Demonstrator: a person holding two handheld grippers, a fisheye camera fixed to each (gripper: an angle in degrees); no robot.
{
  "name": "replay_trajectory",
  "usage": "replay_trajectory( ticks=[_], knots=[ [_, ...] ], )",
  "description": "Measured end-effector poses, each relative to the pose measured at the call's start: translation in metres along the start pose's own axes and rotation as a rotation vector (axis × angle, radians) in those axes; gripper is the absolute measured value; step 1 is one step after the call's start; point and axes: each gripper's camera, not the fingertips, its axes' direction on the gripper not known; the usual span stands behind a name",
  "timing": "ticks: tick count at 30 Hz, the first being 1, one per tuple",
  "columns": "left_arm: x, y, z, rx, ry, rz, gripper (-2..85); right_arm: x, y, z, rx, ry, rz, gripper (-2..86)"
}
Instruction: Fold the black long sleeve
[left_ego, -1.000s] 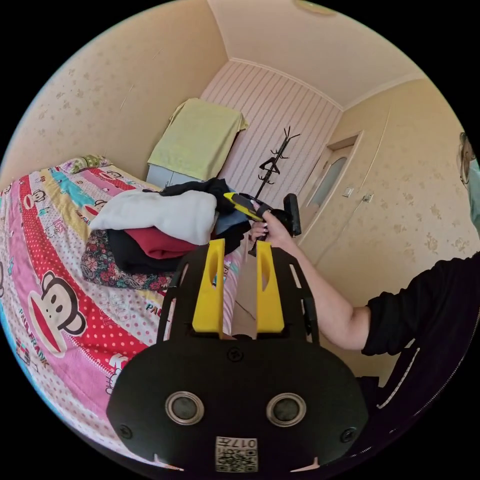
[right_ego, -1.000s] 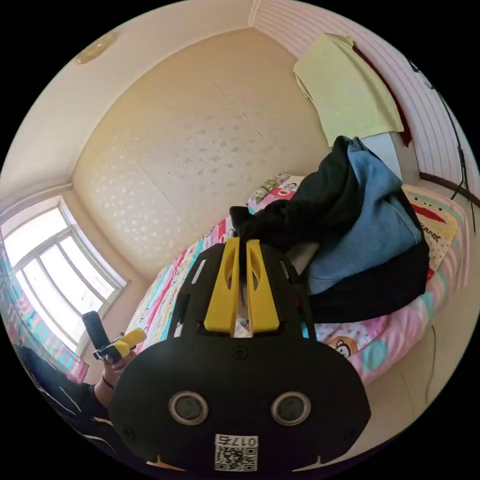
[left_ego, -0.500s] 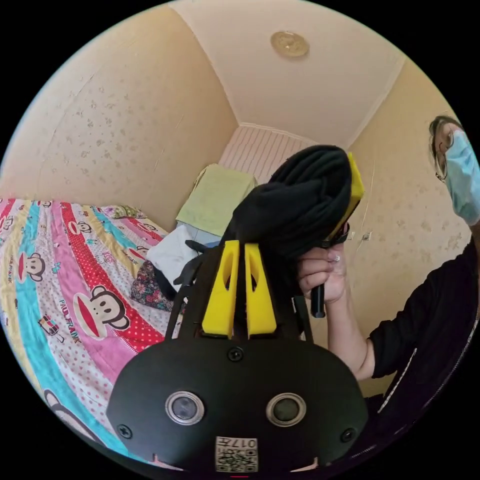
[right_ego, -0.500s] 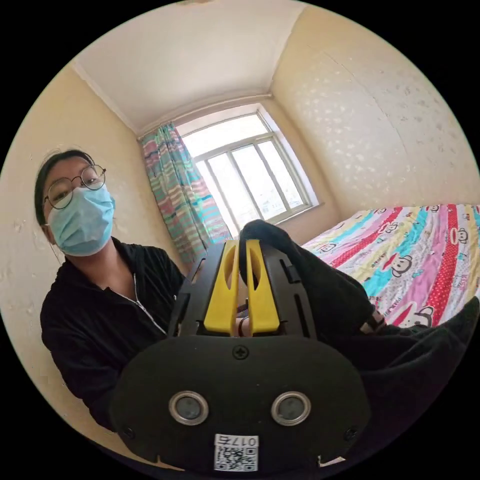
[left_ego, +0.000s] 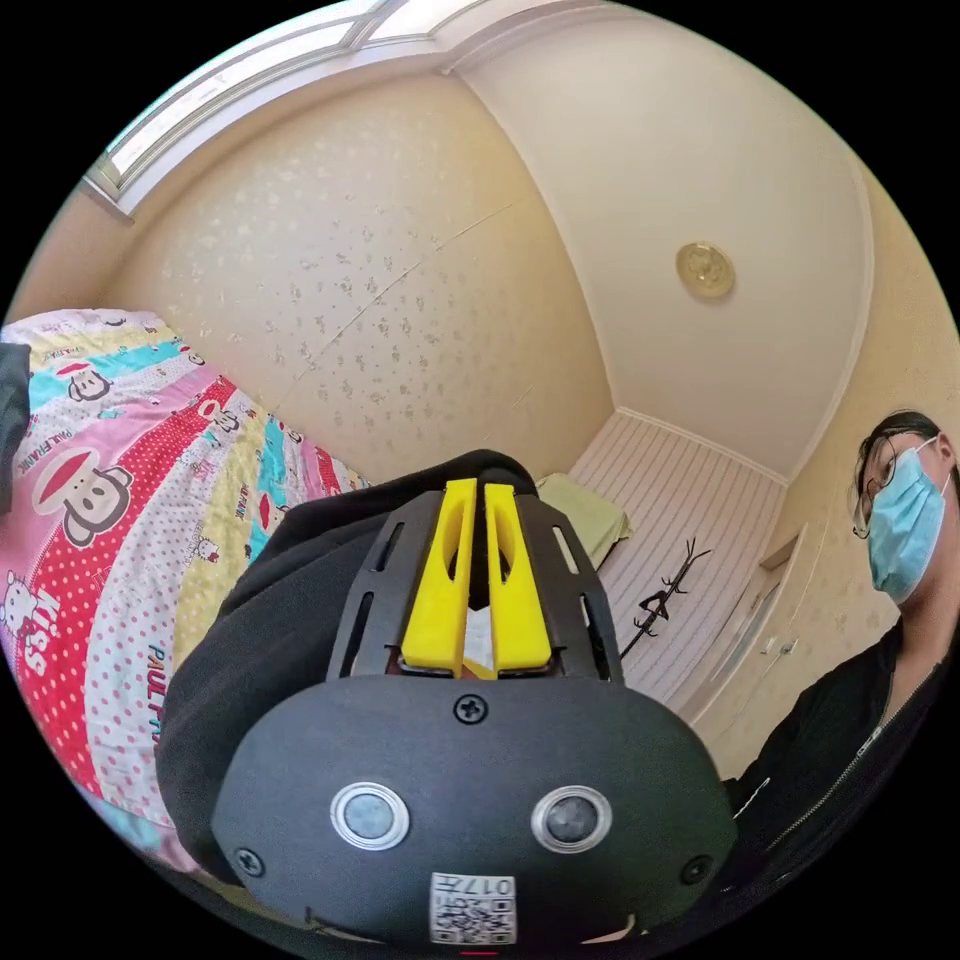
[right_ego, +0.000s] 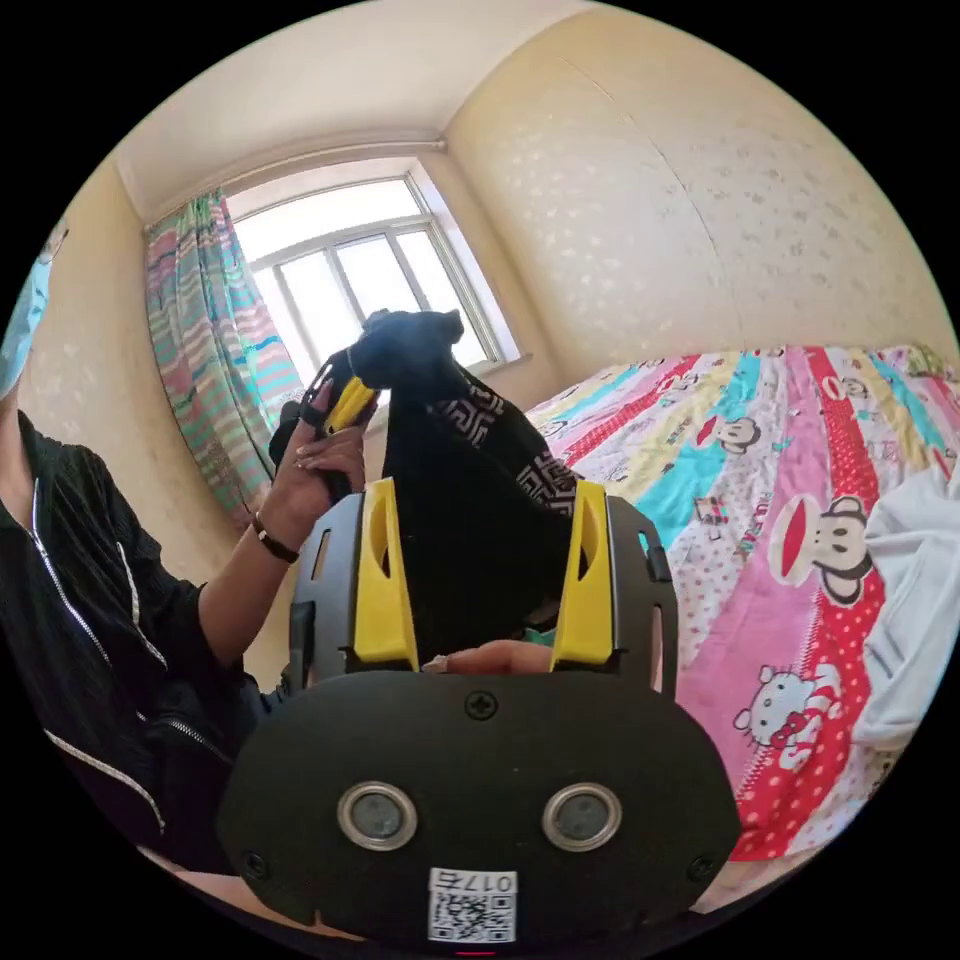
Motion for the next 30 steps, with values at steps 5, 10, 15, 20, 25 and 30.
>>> replay_trajectory(
  ticks=[5, 10, 15, 20, 25, 30],
  knots=[
    [-0.004, -0.011, -0.042, 0.075, 0.241, -0.062, 0.1, 0.021, 0.021, 0.108, -0.379, -0.125, 0.059, 9.1],
    [0.013, -0.049, -0.084, 0.083, 0.164, 0.034, 0.0, 0.021, 0.011, 0.092, -0.285, -0.035, -0.001, 1.6],
    [0.032, -0.090, -0.093, -0.008, 0.042, 0.178, 0.2, 0.038, -0.028, 0.011, -0.118, 0.287, 0.017, 1.7],
    [0.027, -0.087, -0.116, -0.060, -0.079, 0.194, 0.6, 0.063, -0.017, -0.012, 0.015, 0.272, 0.095, 9.6],
    [0.019, -0.060, -0.146, -0.035, 0.137, 0.231, 0.4, 0.083, 0.010, -0.019, 0.145, 0.150, 0.129, 18.2],
    [0.024, -0.051, -0.180, 0.022, 0.408, 0.294, 0.1, 0.079, -0.002, -0.038, 0.339, 0.071, -0.026, 17.4]
  ],
)
